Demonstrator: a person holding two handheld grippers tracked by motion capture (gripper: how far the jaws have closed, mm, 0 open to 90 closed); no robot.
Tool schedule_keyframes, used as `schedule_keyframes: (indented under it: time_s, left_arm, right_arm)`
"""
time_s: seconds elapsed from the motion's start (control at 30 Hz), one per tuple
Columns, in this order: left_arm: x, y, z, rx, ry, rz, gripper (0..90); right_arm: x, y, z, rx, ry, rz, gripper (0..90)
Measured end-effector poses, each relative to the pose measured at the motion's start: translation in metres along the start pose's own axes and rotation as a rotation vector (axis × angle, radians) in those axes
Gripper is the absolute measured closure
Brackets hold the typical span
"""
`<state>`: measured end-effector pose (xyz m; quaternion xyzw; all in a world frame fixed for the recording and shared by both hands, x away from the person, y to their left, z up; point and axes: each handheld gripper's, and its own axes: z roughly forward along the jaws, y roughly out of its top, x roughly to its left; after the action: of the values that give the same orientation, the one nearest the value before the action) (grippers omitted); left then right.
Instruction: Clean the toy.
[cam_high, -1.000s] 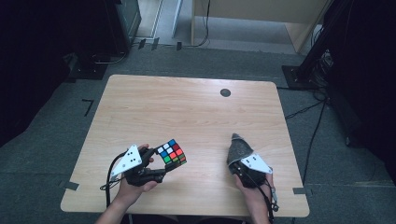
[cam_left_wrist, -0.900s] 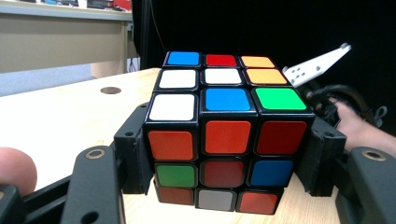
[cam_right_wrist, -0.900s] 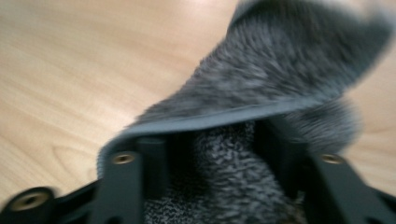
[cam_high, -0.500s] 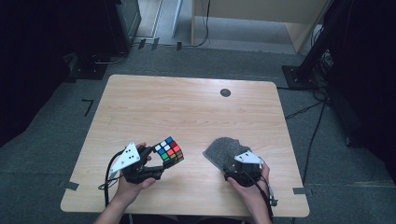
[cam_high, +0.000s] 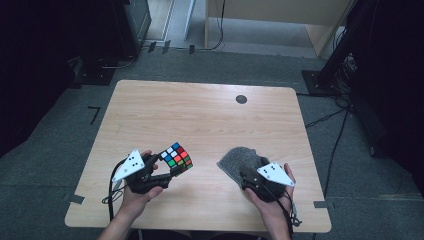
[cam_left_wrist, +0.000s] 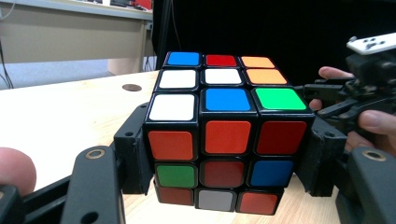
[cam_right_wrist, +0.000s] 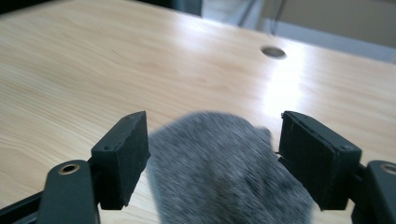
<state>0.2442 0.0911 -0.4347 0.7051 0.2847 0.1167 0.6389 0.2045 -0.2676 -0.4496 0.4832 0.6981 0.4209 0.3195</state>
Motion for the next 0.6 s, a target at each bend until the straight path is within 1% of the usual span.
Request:
schedule_keyframes:
  time_s: [0.07, 0.17, 0.27, 0.33, 0.4, 0.43, 0.5, 0.53, 0.57, 0.6]
  left_arm:
    - [-0.001, 0.001, 0.001, 0.004, -0.005, -0.001, 34.1]
    - [-0.002, 0.001, 0.003, 0.008, -0.013, -0.002, 34.1]
    - [-0.005, 0.002, 0.005, 0.010, -0.024, -0.025, 34.1]
    - [-0.007, 0.003, 0.007, 0.010, -0.029, -0.039, 34.1]
    - [-0.010, 0.004, 0.008, 0.011, -0.033, -0.047, 34.1]
    - [-0.012, 0.004, 0.009, 0.011, -0.036, -0.052, 34.1]
    - [-0.015, 0.005, 0.011, 0.017, -0.039, -0.065, 34.1]
    - [-0.018, 0.004, 0.014, 0.024, -0.037, -0.071, 34.1]
    - [-0.020, 0.004, 0.015, 0.030, -0.038, -0.075, 34.1]
    - [-0.022, 0.003, 0.017, 0.034, -0.038, -0.077, 34.1]
  right_arm:
    - [0.005, 0.004, -0.004, -0.029, 0.045, 0.007, 25.0]
    - [0.013, 0.009, -0.007, -0.062, 0.103, 0.005, 25.4]
    - [0.026, 0.011, -0.008, -0.084, 0.164, -0.011, 24.8]
    - [0.036, 0.012, -0.007, -0.092, 0.212, -0.028, 23.6]
    - [0.049, 0.012, -0.006, -0.097, 0.269, -0.040, 21.7]
    - [0.055, 0.012, -0.005, -0.099, 0.292, -0.052, 20.9]
    - [0.070, 0.010, -0.003, -0.106, 0.333, -0.062, 19.4]
    - [0.075, 0.009, -0.003, -0.109, 0.341, -0.064, 19.1]
    - [0.083, 0.008, -0.002, -0.114, 0.351, -0.067, 18.1]
    - [0.088, 0.007, -0.002, -0.119, 0.352, -0.067, 17.5]
